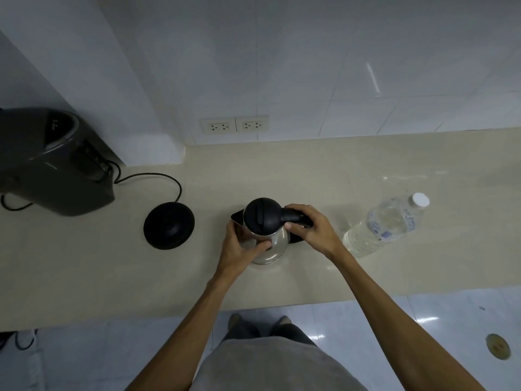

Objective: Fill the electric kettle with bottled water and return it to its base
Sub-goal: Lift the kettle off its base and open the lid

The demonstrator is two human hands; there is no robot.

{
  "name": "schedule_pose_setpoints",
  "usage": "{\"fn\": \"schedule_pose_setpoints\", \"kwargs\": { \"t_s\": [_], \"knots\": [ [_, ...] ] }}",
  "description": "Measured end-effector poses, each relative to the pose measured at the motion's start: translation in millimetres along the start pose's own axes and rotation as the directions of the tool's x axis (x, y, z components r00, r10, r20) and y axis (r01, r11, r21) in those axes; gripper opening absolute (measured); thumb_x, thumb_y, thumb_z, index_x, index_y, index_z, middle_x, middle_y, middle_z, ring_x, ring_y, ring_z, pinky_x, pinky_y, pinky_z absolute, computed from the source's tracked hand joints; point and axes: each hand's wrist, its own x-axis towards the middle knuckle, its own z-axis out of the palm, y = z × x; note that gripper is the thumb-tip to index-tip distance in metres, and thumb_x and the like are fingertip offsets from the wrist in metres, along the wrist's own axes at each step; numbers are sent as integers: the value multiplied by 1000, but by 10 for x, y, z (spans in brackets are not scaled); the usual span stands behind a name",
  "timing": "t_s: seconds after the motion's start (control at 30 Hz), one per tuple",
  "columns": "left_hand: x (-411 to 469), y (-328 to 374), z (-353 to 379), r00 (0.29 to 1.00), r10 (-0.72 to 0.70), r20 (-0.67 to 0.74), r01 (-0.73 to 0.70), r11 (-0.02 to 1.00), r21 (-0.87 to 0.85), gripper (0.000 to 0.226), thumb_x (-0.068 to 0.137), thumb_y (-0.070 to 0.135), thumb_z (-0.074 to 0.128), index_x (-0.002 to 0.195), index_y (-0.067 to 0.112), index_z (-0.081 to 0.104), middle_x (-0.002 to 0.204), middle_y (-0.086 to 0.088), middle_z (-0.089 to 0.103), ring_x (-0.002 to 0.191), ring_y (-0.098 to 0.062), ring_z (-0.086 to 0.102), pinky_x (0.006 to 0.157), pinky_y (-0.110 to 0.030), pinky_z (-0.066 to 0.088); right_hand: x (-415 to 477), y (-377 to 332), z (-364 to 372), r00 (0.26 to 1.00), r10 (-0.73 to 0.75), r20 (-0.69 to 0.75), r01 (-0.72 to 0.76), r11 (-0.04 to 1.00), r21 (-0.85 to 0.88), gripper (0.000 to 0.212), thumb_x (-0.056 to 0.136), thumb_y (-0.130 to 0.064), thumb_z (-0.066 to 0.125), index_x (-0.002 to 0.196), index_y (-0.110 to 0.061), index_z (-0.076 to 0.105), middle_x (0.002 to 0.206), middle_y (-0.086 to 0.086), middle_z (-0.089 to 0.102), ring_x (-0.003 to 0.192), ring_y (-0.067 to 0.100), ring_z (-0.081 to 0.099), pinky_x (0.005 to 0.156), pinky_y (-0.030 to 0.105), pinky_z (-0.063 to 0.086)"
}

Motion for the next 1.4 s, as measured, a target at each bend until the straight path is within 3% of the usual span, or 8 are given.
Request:
{"fn": "schedule_pose_setpoints", "kwargs": {
  "t_s": [0.2,0.33,0.47,0.6,0.77,0.97,1.23,1.4],
  "knots": [
    [-13,-16,3,1000,26,1,-26,999,-27,96,62,49,99,141,46,45,135,28,61,122,9,60,97,-19,51,39,-263,196,987,-76,-143,31,954,-297,60,91,-52,71,139,-17,62,131,3,65,123,19,60,111,44,45],
    [-28,14,-5,999,27,25,-26,999,-34,98,64,55,98,144,49,42,132,34,61,122,14,58,88,-8,52,146,-557,565,972,-212,-105,134,859,-495,66,96,-56,58,143,-9,58,142,9,60,129,27,57,107,44,49],
    [-26,44,-31,997,51,58,-49,998,-40,109,61,77,87,152,40,38,138,24,59,125,9,58,97,-14,53,217,-619,852,968,-244,-65,121,672,-730,61,101,-47,53,139,0,58,139,19,63,124,38,61,109,46,45],
    [15,34,-184,990,98,102,-94,995,-44,100,87,77,64,165,23,30,153,23,52,140,1,52,108,-19,48,174,-532,874,947,-273,-167,33,603,-797,56,99,-51,49,139,-15,63,144,8,63,132,30,59,118,60,29],
    [114,54,-257,985,85,148,-83,996,-19,93,95,84,39,162,19,37,143,20,61,133,0,60,105,-19,49,155,-454,863,922,-298,-246,7,648,-762,64,96,-58,50,134,-10,67,132,9,72,114,27,70,103,46,47],
    [86,-15,-136,990,50,134,-41,997,-72,86,101,72,35,165,16,31,162,-5,48,149,-20,48,122,-49,42,189,-494,905,918,-315,-240,25,649,-760,51,95,-42,55,126,-5,71,121,11,76,103,28,73,89,41,52],
    [97,-68,-59,995,44,94,-35,994,-99,105,92,89,29,168,17,25,169,-3,38,155,-15,39,127,-44,36,208,-577,878,939,-302,-164,52,596,-801,45,101,-25,47,129,4,66,124,20,72,102,38,71,87,48,55],
    [130,-111,-66,992,40,116,-29,995,-94,89,99,73,30,169,18,23,170,-1,35,156,-16,37,127,-49,34,166,-689,744,964,-213,-158,84,813,-577,46,106,-25,38,144,-4,56,138,14,65,119,33,65,100,44,52]
  ]
}}
